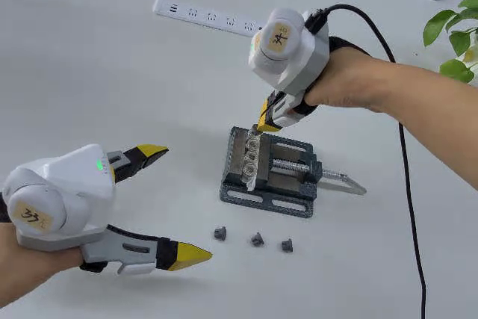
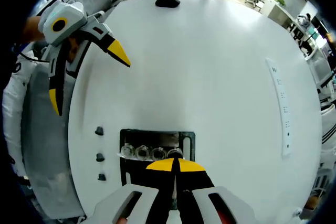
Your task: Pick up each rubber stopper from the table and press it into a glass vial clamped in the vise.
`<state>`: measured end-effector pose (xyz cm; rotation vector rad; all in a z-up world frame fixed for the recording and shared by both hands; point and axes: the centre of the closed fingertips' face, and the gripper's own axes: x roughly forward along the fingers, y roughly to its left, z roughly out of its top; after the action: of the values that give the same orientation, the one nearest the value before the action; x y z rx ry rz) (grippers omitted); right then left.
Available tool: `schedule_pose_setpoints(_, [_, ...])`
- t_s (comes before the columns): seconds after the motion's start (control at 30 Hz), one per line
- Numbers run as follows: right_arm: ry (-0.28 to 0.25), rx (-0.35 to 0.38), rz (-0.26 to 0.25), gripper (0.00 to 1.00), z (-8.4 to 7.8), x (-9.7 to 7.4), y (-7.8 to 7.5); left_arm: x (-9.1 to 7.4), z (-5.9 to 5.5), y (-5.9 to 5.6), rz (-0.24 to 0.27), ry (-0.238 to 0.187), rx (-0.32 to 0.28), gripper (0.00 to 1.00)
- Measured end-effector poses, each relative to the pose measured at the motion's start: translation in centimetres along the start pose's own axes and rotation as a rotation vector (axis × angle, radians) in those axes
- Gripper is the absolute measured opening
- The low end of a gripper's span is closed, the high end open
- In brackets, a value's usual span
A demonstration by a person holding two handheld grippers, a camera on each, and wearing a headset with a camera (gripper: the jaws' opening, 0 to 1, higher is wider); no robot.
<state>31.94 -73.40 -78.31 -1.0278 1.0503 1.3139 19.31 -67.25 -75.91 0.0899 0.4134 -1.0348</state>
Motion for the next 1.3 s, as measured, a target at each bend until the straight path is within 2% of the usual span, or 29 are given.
schedule_pose_setpoints(0.3, [-0.023, 0.022, -0.029, 0.0, -0.6, -0.6, -0.3, -0.4, 0.4, -0.2, 0.008, 0.002, 0.011, 0.96])
schedule_pose_setpoints(0.63, [-0.105, 0.087, -0.059, 0.09, -1.5, -2.5, 0.5, -0.5, 0.8, -0.9, -0.001, 0.004, 0.028, 0.96])
schedule_pose_setpoints(1.13, [-0.24, 0.162, -0.11, 0.25, -3.8, -5.5, 2.8, -0.9, 1.9, -1.7, -0.006, 0.016, 0.061, 0.97])
schedule_pose_setpoints(1.3, [-0.286, 0.179, -0.131, 0.31, -4.5, -6.6, 4.2, -0.9, 2.0, -2.0, -0.013, 0.023, 0.073, 0.97])
